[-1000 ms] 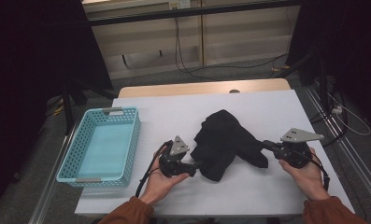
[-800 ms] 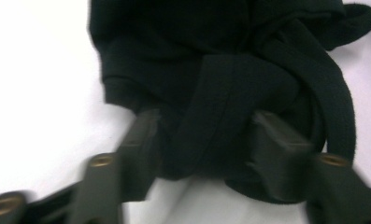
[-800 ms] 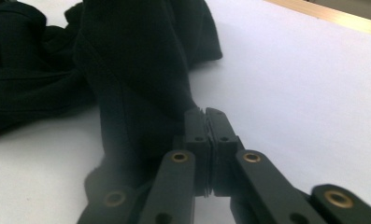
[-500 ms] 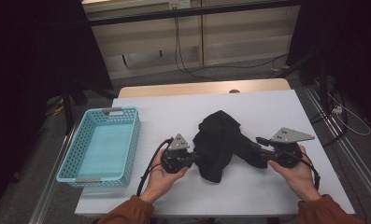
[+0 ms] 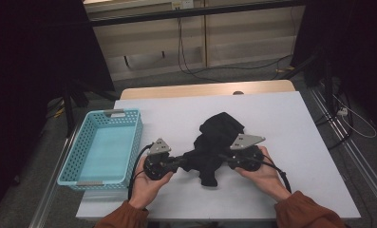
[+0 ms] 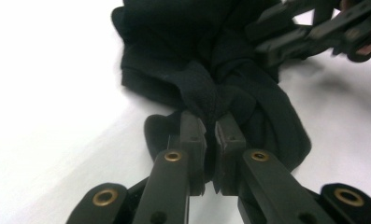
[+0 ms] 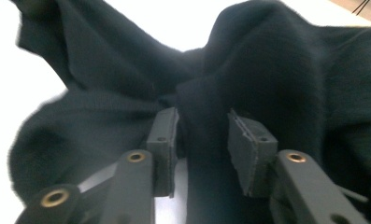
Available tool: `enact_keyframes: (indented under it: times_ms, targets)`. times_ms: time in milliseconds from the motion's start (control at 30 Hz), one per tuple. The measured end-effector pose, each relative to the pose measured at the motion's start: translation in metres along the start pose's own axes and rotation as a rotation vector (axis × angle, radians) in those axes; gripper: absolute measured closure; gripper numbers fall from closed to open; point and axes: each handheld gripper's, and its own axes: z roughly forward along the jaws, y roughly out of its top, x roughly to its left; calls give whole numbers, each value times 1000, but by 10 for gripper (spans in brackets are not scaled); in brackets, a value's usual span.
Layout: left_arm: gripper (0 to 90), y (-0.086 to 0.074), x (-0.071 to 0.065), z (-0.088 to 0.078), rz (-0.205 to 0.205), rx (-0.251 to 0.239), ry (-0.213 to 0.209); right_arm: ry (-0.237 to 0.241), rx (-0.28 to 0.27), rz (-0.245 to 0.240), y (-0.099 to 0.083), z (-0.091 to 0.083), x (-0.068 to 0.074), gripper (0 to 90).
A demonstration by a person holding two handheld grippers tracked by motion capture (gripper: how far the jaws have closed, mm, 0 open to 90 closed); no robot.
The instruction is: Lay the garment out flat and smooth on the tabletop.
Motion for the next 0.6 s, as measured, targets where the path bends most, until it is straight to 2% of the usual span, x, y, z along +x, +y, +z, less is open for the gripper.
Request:
enact_keyframes:
  times_ms: [167,267,300,333,467,600]
  targets:
    - [845,0,1,2,-1,5,-3,-9,47,-16,-5,20,3,624]
    - [845,1,0,1,3,7,9,-27,66,-20,-6,22,3,781]
    - [845,1,1,1,-1,4,9,-30,65,-14,-6,20,2,855]
    - [845,1,2,0,-7,1,11,-26,59,-8,-6,19,1,878]
    - [846,2,9,-4,-28,-18,25,-38,26,6,-3,7,-4,897]
    - [846,3,13,-8,-42,-33,42,-71,-20,20,0,-11,-10,900]
